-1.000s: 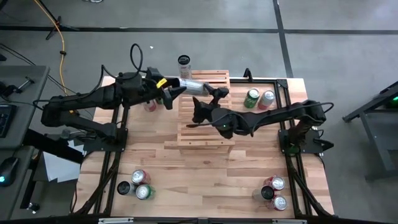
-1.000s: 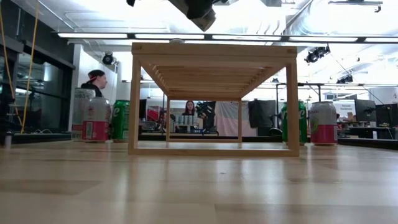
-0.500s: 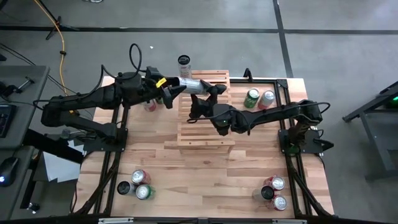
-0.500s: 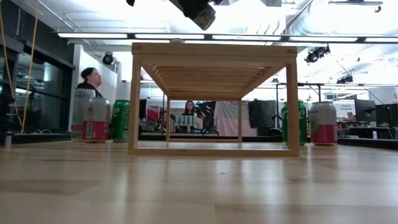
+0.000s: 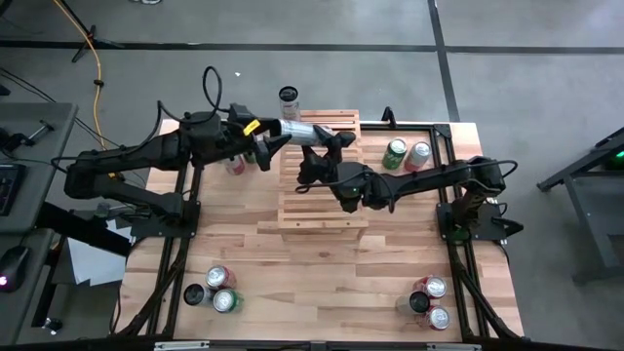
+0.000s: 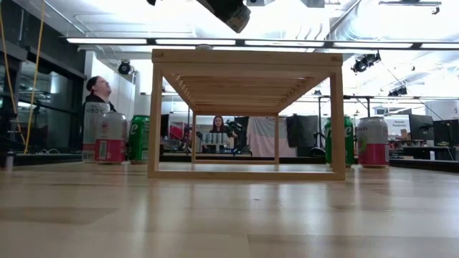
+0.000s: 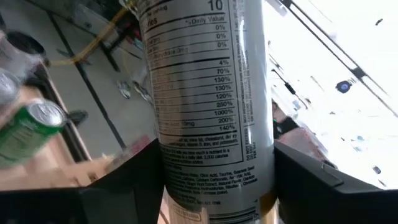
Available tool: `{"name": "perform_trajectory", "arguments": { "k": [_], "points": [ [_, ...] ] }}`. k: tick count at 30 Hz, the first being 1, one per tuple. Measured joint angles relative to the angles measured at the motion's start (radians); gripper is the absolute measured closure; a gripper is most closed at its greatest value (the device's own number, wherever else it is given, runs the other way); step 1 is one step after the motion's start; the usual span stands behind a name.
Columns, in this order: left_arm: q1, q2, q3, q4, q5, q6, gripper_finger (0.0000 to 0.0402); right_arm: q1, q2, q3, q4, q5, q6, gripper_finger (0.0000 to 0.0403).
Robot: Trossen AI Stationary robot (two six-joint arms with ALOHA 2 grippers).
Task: Place canned beverage on shelf
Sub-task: Put the top white yellow soda can on the shelf
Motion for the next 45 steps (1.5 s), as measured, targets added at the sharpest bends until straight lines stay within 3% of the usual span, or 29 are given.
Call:
{"name": "perform_trajectory", "arguments": {
  "k": [6, 10, 15, 19, 21, 24, 27, 31, 34, 38, 45],
  "points": [
    [0.000, -0.055, 0.000, -0.003, 0.000, 0.058, 0.0099, 0.000, -0.002, 0.000, -0.017, 0.040, -0.065, 0.0172],
    [0.000, -0.104, 0.000, -0.058, -0.011, 0.077, 0.0099, -0.007, -0.025, -0.006, -0.125, 0.034, -0.022, 0.0172],
    [0.000, -0.158, -0.004, -0.181, -0.032, 0.143, 0.0099, -0.031, -0.119, -0.006, -0.486, -0.057, 0.242, 0.0172],
    [-0.002, -0.206, -0.116, -0.097, -0.022, 0.212, 0.0099, -0.078, -0.228, -0.006, -0.805, -0.177, 0.545, 0.0172],
    [-0.002, -0.234, -0.209, 0.003, 0.012, 0.252, 0.0099, -0.105, -0.279, -0.033, -0.857, -0.247, 0.641, 0.0172],
    [0.002, -0.275, -0.380, 0.192, 0.097, 0.293, 0.0098, -0.143, -0.369, -0.165, -0.723, -0.364, 0.671, 0.0172],
    [0.012, -0.310, -0.536, 0.364, 0.211, 0.301, 0.0098, -0.190, -0.455, -0.362, -0.473, -0.500, 0.673, 0.0172],
    [0.012, -0.351, -0.643, 0.506, 0.363, 0.301, 0.0098, -0.293, -0.514, -0.641, 0.077, -0.734, 0.725, 0.0172],
    [0.007, -0.377, -0.667, 0.546, 0.470, 0.302, 0.0098, -0.379, -0.485, -0.759, 0.405, -0.853, 0.810, 0.0172],
    [-0.010, -0.391, -0.666, 0.557, 0.552, 0.339, 0.0098, -0.464, -0.381, -0.784, 0.547, -0.962, 0.903, 0.0172],
    [-0.047, -0.391, -0.666, 0.542, 0.574, 0.361, 0.0098, -0.502, -0.159, -0.605, 0.574, -1.066, 0.941, 0.0172]
  ]
}}
